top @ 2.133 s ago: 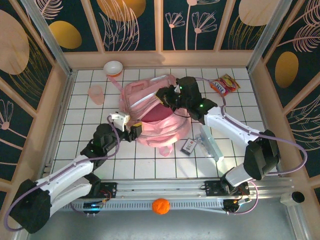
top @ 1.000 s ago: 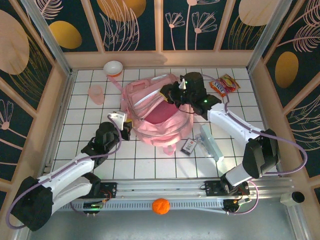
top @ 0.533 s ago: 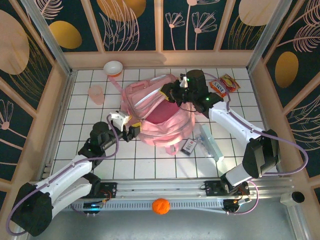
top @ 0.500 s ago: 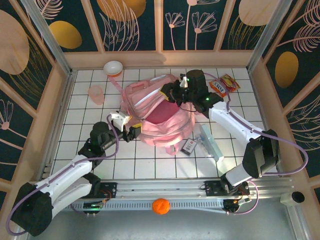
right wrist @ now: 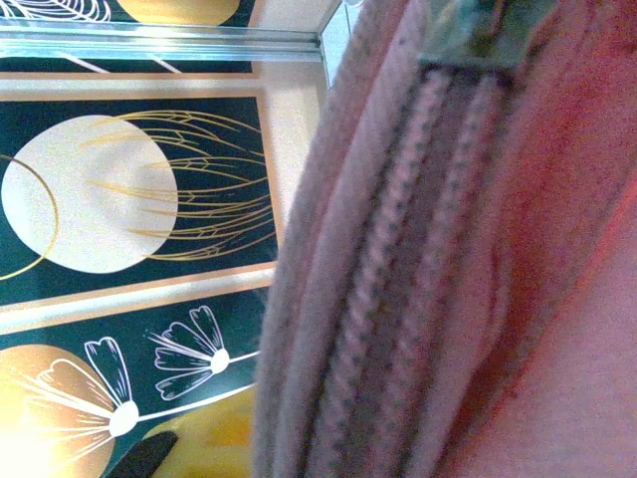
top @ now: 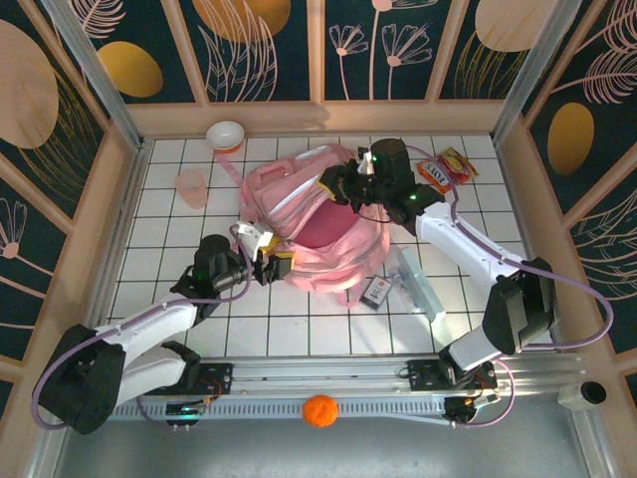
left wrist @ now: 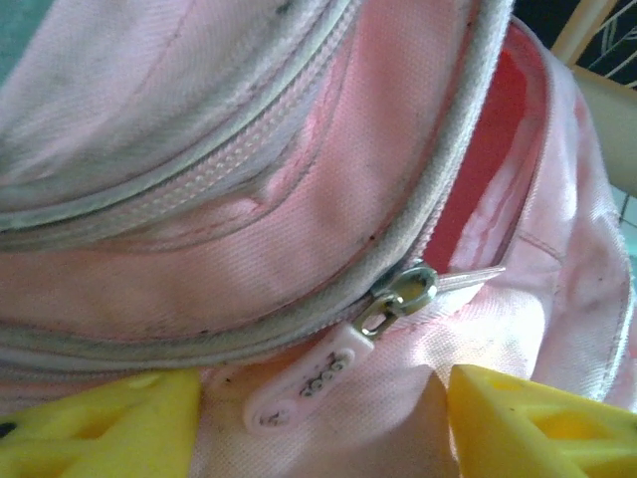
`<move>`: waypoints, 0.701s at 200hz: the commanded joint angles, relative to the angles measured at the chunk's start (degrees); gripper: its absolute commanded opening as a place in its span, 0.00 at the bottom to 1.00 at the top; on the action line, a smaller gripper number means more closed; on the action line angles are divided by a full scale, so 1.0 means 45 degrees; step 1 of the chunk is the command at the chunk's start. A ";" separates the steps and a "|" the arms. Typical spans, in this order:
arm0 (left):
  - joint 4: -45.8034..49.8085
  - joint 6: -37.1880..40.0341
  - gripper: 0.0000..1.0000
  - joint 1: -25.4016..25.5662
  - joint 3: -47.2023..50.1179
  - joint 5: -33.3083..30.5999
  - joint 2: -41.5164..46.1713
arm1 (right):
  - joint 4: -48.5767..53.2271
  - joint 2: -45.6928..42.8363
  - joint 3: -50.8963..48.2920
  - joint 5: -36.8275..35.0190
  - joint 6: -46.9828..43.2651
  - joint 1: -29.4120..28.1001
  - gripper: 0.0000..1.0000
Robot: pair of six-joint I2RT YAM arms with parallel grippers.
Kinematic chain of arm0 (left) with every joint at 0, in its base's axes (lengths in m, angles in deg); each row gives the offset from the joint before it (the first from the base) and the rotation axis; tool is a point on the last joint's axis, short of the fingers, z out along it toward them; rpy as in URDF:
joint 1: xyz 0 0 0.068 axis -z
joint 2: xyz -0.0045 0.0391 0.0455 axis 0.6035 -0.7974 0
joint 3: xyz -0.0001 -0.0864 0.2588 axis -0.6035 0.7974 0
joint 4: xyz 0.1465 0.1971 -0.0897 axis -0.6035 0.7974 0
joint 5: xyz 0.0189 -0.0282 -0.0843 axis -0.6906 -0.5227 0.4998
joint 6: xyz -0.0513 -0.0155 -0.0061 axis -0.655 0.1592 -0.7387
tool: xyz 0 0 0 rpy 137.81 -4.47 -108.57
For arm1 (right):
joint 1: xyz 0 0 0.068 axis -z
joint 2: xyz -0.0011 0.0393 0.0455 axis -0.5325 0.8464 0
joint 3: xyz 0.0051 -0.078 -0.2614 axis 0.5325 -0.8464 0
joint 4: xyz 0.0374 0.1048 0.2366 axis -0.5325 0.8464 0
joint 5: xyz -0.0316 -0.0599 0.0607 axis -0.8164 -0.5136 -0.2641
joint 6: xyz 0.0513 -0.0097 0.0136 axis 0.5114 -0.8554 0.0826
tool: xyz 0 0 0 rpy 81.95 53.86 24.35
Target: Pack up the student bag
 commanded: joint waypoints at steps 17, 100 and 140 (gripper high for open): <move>-0.0874 0.0449 0.42 -0.0025 -0.0435 0.1421 0.0358 | -0.2577 -0.0533 0.0814 0.0539 -0.0190 0.0017 0.00; -0.1064 0.0187 0.23 -0.0027 -0.0076 0.0757 0.0738 | -0.2540 -0.0674 0.0548 0.0400 -0.0172 0.0028 0.00; -0.0013 0.0322 0.00 -0.0025 -0.0410 -0.0795 0.0523 | -0.2425 -0.0787 0.0558 0.0380 -0.0216 0.0014 0.00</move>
